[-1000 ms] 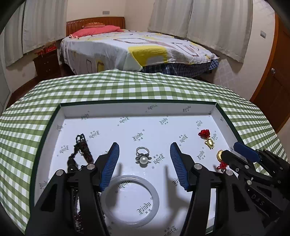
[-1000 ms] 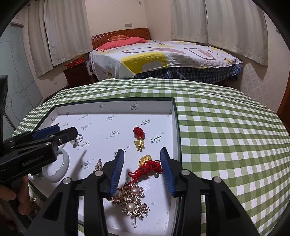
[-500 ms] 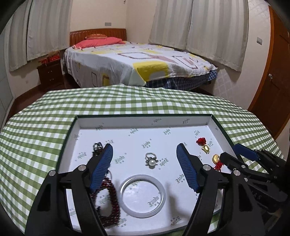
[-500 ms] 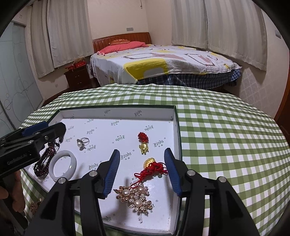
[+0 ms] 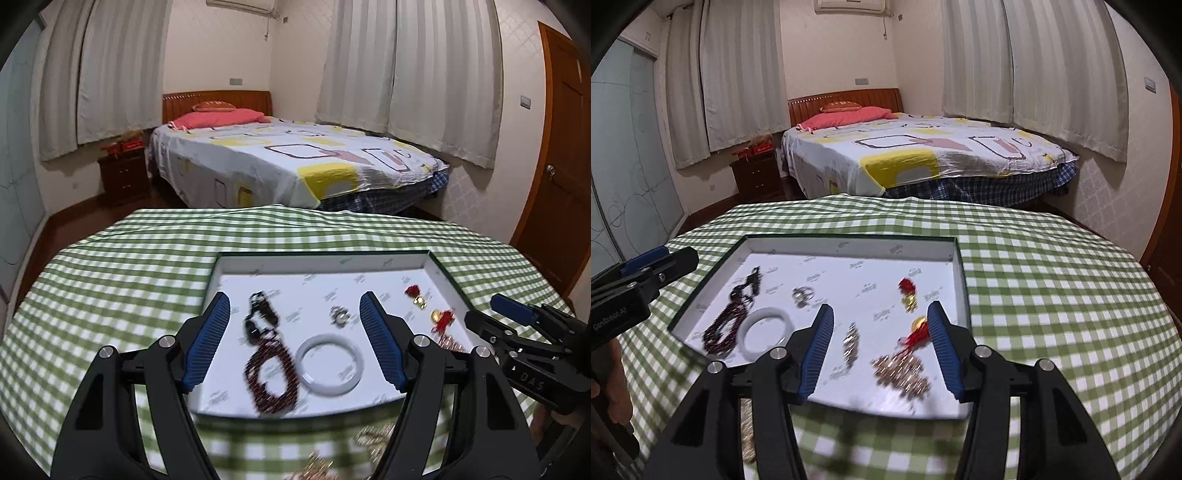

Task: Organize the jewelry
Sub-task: 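Withdraw both tools from the tray toward the pearl necklace and gold chain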

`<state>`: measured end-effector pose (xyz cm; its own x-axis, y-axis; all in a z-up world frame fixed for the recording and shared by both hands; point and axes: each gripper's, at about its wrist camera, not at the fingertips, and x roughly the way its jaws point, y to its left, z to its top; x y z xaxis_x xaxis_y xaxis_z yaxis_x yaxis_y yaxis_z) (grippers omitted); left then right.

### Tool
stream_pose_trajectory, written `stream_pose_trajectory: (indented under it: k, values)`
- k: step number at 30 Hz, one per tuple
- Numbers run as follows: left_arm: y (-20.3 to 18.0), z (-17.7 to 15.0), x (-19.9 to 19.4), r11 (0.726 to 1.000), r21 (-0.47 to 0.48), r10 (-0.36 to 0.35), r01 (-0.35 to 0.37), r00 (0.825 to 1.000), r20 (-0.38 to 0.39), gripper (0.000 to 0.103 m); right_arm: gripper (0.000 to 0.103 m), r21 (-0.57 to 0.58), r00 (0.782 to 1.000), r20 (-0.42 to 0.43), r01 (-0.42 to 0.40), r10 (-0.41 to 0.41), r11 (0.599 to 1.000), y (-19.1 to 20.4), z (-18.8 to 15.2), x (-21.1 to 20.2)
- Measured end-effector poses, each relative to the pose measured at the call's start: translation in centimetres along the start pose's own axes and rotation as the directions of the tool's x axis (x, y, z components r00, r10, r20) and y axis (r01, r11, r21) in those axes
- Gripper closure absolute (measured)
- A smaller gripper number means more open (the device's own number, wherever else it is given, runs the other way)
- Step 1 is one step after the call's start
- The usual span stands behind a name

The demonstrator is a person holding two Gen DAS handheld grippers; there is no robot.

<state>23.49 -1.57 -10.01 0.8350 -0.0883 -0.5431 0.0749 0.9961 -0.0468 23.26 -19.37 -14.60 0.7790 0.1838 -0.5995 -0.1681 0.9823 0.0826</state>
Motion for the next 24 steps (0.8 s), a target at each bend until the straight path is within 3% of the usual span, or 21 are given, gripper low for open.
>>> stream_pose_trajectory:
  k: [14,24]
  values:
    - [3.9,-4.8,-3.9,0.995,-0.076,0.055,-0.06,0.997,-0.059,0.032,0.05,-0.04,0.992,-0.097,-0.079,0.075,0.996,4.8,-4.6,-0.1]
    - [6.4,-8.3,-4.5,0.985,-0.138,0.08,-0.099,0.987,-0.138,0.032,0.05,-0.074,0.978,-0.175,-0.123,0.109,0.99,7.5,-6.2,1.4]
